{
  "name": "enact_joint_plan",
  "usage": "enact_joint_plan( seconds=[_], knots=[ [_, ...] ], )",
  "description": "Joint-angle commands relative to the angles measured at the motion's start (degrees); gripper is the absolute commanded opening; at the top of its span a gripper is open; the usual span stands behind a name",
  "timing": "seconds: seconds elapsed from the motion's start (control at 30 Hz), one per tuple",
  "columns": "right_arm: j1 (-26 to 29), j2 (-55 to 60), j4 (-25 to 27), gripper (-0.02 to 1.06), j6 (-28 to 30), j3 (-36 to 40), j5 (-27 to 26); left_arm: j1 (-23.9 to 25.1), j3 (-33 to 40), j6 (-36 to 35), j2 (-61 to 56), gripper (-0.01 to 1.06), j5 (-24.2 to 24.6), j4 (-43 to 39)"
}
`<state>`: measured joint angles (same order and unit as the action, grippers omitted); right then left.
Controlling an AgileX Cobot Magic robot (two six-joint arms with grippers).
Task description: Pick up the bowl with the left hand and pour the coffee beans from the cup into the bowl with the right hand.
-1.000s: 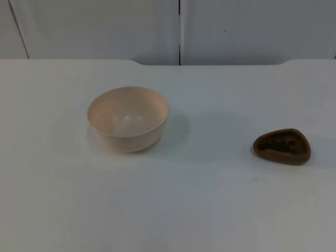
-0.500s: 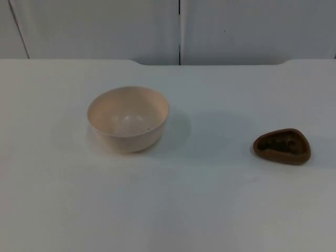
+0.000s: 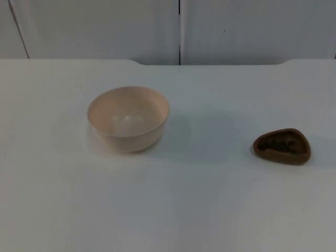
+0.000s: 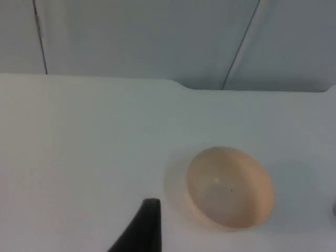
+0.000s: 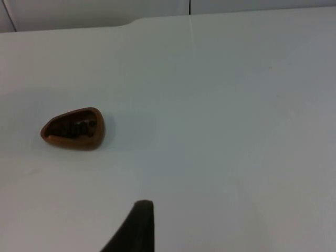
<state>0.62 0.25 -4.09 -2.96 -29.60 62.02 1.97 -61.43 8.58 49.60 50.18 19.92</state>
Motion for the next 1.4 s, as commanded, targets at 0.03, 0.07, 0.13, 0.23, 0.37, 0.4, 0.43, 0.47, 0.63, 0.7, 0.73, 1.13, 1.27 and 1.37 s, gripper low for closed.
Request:
enact_joint_plan(
  seconds=[0.03,0.07,0.13,0.23,0.37,0.4,0.43,0.47,0.63,0.7,0.73,1.13,1.27,1.37],
  knots=[
    [0.3,-0.2,-0.2,1.05,-0.2,0.0,-0.2,0.1,-3.3,1.2,3.6,1.05,0.3,1.6],
    [0.3,-0.2,-0.2,1.05,-0.2,0.0,-0.2,0.1,-4.1,1.5,4.6,1.05,0.4,1.9],
    [0.3,-0.2,-0.2,1.05,-0.2,0.0,-0.2,0.1,-4.8,1.6,5.3,1.05,0.4,2.3],
    [0.3,-0.2,-0.2,1.05,-0.2,0.0,-0.2,0.1,-6.3,3.1,6.8,1.05,0.2,4.2],
    [0.3,-0.2,-0.2,1.05,-0.2,0.0,-0.2,0.1,-7.6,6.6,8.8,1.05,0.3,7.3],
    [0.3,-0.2,-0.2,1.05,-0.2,0.0,-0.2,0.1,-7.9,7.7,9.3,1.05,0.4,8.0],
    [0.3,-0.2,-0.2,1.05,-0.2,0.0,-0.2,0.1,-8.2,8.2,9.8,1.05,0.4,8.7],
    [0.3,-0.2,-0.2,1.05,-0.2,0.0,-0.2,0.1,-8.5,8.4,10.3,1.05,0.5,9.1],
    [0.3,-0.2,-0.2,1.05,-0.2,0.0,-0.2,0.1,-9.1,8.5,12.2,1.05,0.6,9.7],
    [0.3,-0.2,-0.2,1.05,-0.2,0.0,-0.2,0.1,-9.1,8.5,12.6,1.05,0.6,9.8],
    [0.3,-0.2,-0.2,1.05,-0.2,0.0,-0.2,0.1,-9.1,8.8,13.0,1.05,0.5,10.1],
    [0.3,-0.2,-0.2,1.05,-0.1,0.0,-0.2,-2.2,-9.1,13.1,19.8,1.05,0.9,14.0],
    [0.3,-0.2,-0.2,1.05,-0.1,0.0,-0.2,-4.7,-9.1,13.2,22.3,1.05,0.3,13.7],
    [0.3,-0.2,-0.2,1.05,-0.1,0.0,-0.2,-8.6,-9.1,13.6,26.2,1.05,-0.4,12.7]
  ],
)
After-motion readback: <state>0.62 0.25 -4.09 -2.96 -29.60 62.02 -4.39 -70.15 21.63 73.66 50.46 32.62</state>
